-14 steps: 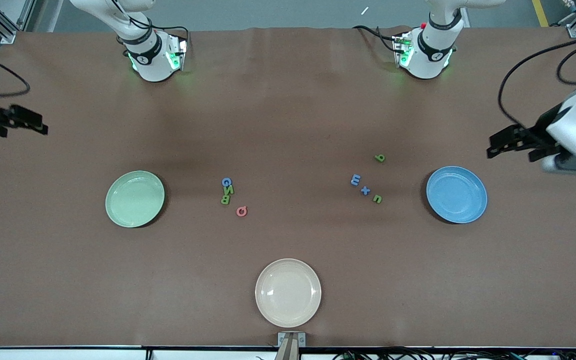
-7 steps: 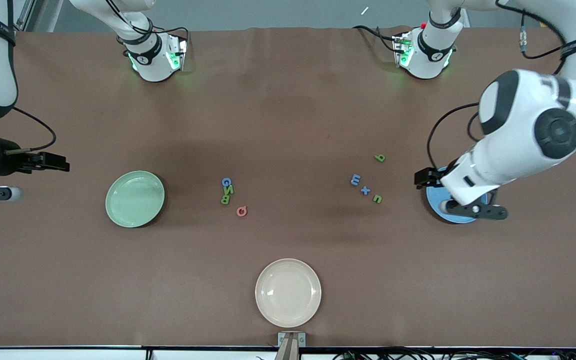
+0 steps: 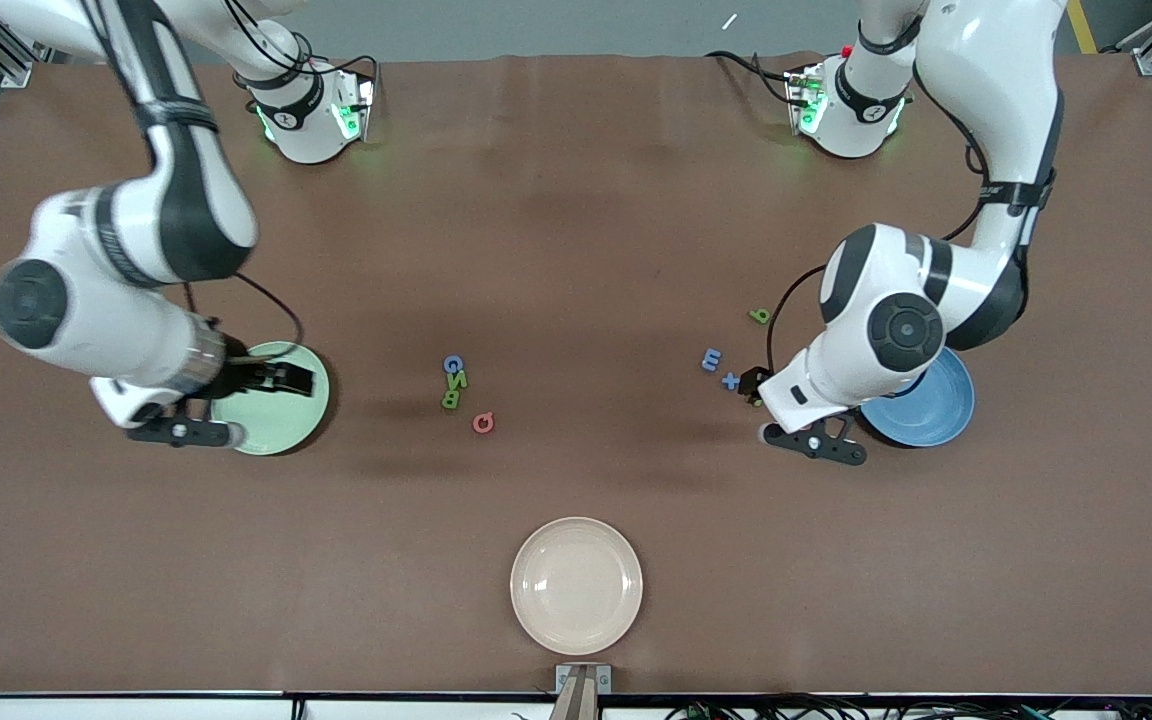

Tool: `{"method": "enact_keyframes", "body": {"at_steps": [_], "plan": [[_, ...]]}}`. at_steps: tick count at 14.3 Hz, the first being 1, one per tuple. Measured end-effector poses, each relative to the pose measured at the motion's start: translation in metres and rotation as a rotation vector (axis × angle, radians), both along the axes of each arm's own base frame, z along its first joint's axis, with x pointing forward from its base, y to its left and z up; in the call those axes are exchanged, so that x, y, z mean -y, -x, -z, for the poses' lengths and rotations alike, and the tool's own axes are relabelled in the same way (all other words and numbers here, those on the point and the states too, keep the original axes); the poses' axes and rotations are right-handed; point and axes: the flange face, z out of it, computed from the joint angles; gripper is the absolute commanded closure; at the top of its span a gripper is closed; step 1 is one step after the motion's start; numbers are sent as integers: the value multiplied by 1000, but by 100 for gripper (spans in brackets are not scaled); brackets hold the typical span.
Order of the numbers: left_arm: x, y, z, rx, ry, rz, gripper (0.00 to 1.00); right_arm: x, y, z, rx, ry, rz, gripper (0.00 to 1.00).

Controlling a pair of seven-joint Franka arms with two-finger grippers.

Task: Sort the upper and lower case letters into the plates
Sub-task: 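Reach the right gripper to pink Q while the left gripper reaches green u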

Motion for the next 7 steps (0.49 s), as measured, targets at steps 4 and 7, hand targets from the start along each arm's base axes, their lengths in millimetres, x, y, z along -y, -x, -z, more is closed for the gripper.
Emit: {"method": "enact_keyframes", "body": {"at_steps": [4, 7], "plan": [[-1, 15, 48, 64, 3, 32, 1, -88, 7, 72, 29, 20, 80, 0], [-2, 26, 75, 56, -1, 42, 8, -124, 17, 111, 28, 34, 109, 3]]}}
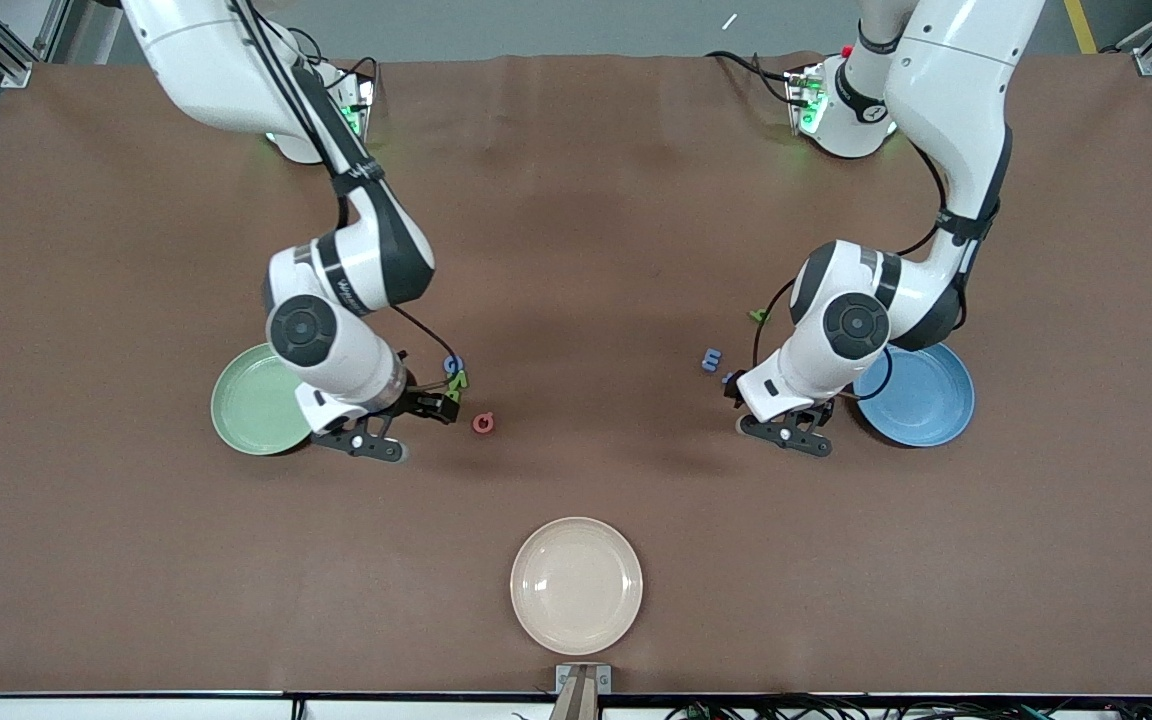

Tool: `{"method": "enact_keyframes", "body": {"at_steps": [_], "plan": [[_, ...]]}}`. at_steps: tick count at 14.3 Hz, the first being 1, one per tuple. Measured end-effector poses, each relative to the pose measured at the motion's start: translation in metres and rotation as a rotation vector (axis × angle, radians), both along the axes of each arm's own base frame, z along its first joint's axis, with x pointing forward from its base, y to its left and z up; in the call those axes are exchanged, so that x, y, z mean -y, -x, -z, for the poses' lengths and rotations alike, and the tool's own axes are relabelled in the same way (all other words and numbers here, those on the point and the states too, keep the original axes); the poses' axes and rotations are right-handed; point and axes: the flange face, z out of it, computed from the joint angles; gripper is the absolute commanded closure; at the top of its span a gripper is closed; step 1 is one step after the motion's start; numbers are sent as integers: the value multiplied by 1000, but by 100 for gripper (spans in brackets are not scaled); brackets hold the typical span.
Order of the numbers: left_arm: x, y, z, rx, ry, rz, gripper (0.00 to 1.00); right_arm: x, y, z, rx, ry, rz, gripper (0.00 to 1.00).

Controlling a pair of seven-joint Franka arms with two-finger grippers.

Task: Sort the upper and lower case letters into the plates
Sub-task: 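Reach the right gripper to pink Q while the left gripper reaches green u, then grasp pink Q with the right gripper while the left gripper grasps green u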

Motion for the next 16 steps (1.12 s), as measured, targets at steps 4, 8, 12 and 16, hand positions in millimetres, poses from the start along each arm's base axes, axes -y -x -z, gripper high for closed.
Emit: {"method": "enact_keyframes", "body": {"at_steps": [4, 8, 12, 16], "plan": [[-4, 9, 21, -26, -32, 26, 18, -28, 1, 29, 7, 8, 71, 3], [-5, 12, 32, -43, -41, 29, 29, -33, -1, 42, 13, 7, 237, 3], [-5, 14, 38, -52, -44, 30, 36, -42, 2, 62, 12, 11, 364, 3], [-2, 17, 41, -58, -43, 36, 38, -59, 9, 83, 3, 21, 410, 5]]}}
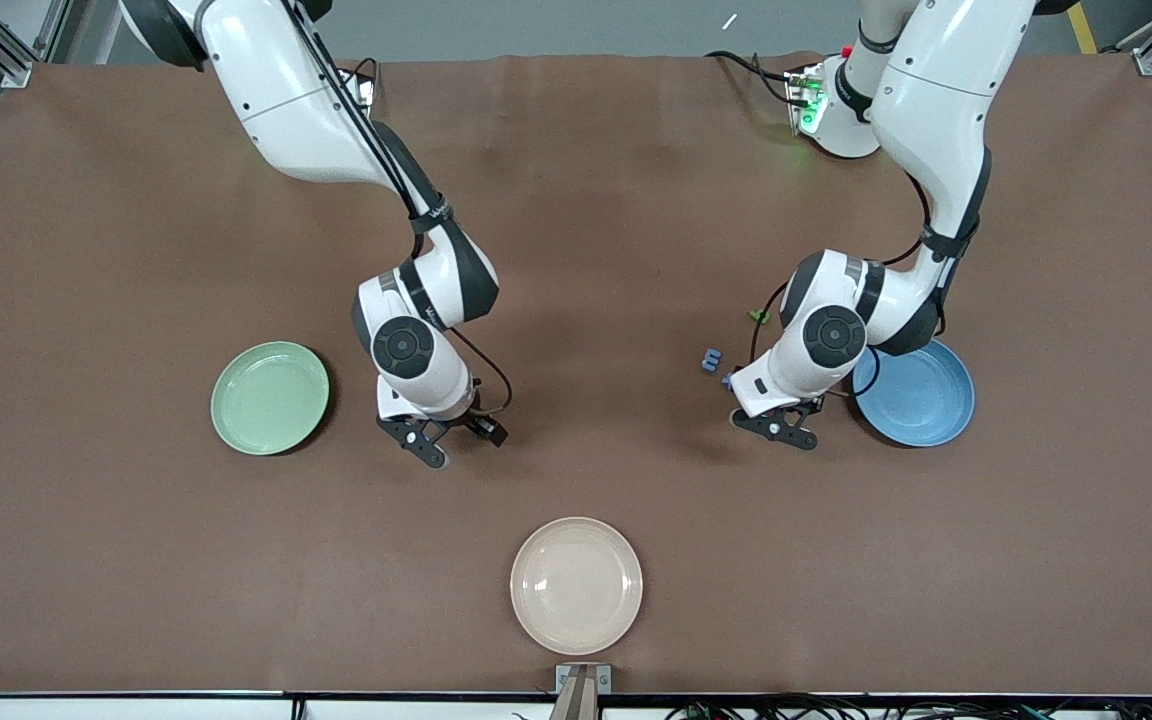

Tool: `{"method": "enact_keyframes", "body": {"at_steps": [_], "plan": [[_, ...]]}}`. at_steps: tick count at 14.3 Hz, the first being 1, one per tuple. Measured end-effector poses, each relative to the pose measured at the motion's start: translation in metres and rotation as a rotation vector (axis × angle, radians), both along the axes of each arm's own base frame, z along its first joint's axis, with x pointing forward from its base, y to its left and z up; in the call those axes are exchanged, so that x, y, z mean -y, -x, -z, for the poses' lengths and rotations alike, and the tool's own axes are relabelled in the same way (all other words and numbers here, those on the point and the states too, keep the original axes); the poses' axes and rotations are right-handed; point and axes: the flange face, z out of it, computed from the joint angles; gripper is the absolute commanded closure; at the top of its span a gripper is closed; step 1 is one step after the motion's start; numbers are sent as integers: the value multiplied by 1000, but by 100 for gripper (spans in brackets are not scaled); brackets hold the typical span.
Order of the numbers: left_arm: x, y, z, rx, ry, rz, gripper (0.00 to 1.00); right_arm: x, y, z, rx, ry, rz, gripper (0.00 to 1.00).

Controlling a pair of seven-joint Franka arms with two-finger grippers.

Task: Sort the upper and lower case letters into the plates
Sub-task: 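Grasp pink Q with the right gripper while the left gripper grasps green u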

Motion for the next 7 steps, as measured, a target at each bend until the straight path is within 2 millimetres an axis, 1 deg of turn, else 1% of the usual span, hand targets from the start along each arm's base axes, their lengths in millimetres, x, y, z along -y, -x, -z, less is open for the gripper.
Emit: {"method": "enact_keyframes", "body": {"at_steps": [2, 4, 7], "plan": [[5, 2, 0, -2, 4, 7, 41, -5, 2, 4, -3, 2, 10, 8], [6, 3, 1, -4, 5, 7, 43, -6, 2, 7, -5, 4, 22, 13], [6, 4, 4, -8, 3, 7, 49, -6, 1, 11, -7, 6, 23, 20]]}}
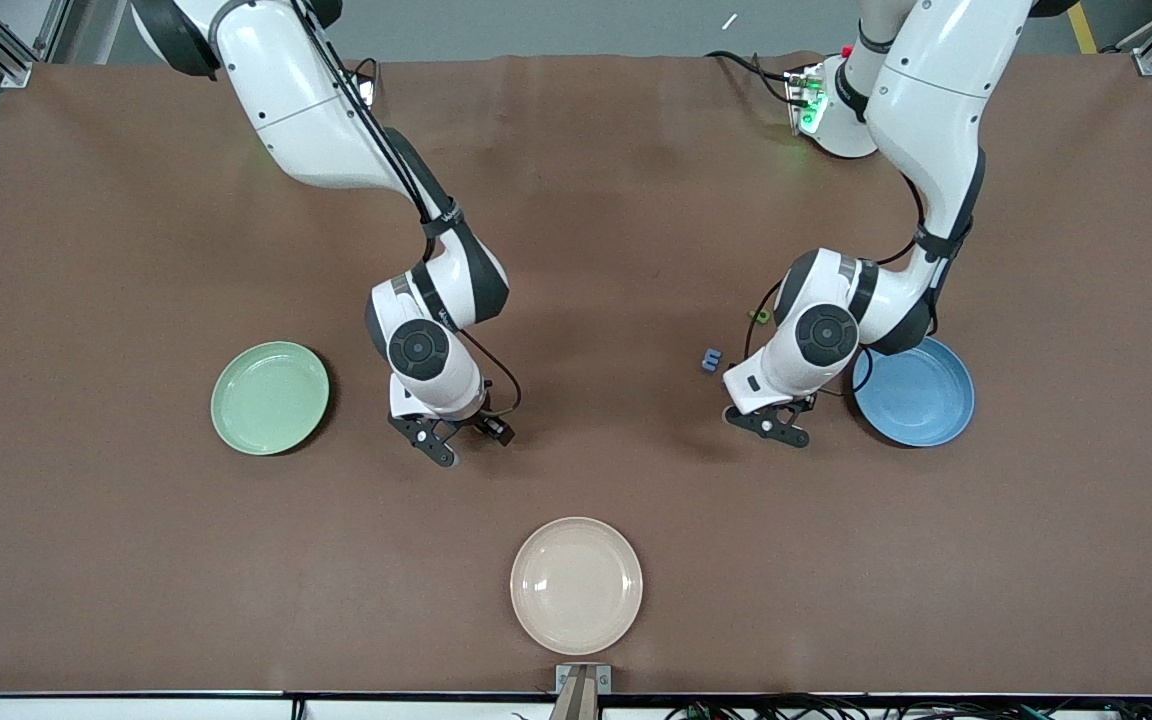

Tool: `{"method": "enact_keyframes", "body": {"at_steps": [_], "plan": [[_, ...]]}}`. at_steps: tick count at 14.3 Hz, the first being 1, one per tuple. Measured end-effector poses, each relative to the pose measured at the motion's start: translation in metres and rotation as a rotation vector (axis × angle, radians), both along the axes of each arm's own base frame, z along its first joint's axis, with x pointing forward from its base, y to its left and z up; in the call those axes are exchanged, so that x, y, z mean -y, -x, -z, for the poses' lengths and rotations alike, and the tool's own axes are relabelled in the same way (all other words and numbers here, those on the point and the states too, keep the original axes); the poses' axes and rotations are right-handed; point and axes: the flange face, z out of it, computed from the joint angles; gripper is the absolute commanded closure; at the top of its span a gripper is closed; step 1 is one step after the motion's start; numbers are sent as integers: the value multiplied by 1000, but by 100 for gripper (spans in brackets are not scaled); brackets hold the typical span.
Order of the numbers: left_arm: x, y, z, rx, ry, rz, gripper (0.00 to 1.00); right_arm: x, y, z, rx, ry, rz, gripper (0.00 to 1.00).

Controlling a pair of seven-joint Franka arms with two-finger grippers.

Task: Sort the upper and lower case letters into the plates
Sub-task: 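Grasp pink Q with the right gripper while the left gripper grasps green u, then carry Q over the green plate while the left gripper carries u over the blue plate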

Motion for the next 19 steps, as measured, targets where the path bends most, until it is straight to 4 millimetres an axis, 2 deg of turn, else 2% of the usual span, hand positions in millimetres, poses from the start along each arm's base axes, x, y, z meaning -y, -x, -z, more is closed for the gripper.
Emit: {"method": "enact_keyframes", "body": {"at_steps": [4, 6, 8, 10, 11, 16, 19], "plan": [[0, 1, 3, -5, -3, -18, 62, -3, -3, 4, 3, -1, -1, 30], [1, 1, 3, -5, -4, -28, 68, -3, -4, 5, 3, 0, -1, 41], [1, 1, 3, -3, -4, -42, 76, -3, -4, 5, 2, 1, -1, 63], [2, 0, 2, 8, 0, -61, 85, -3, -6, 1, 2, 1, -1, 91], [2, -1, 2, 14, 1, -75, 85, -3, -6, 1, 2, 1, -1, 97], [8, -1, -2, 33, 9, -100, 85, -3, -9, -2, 12, -2, 1, 100], [7, -11, -25, 70, 25, -114, 85, 2, -25, -20, 30, -8, 16, 100]]}}
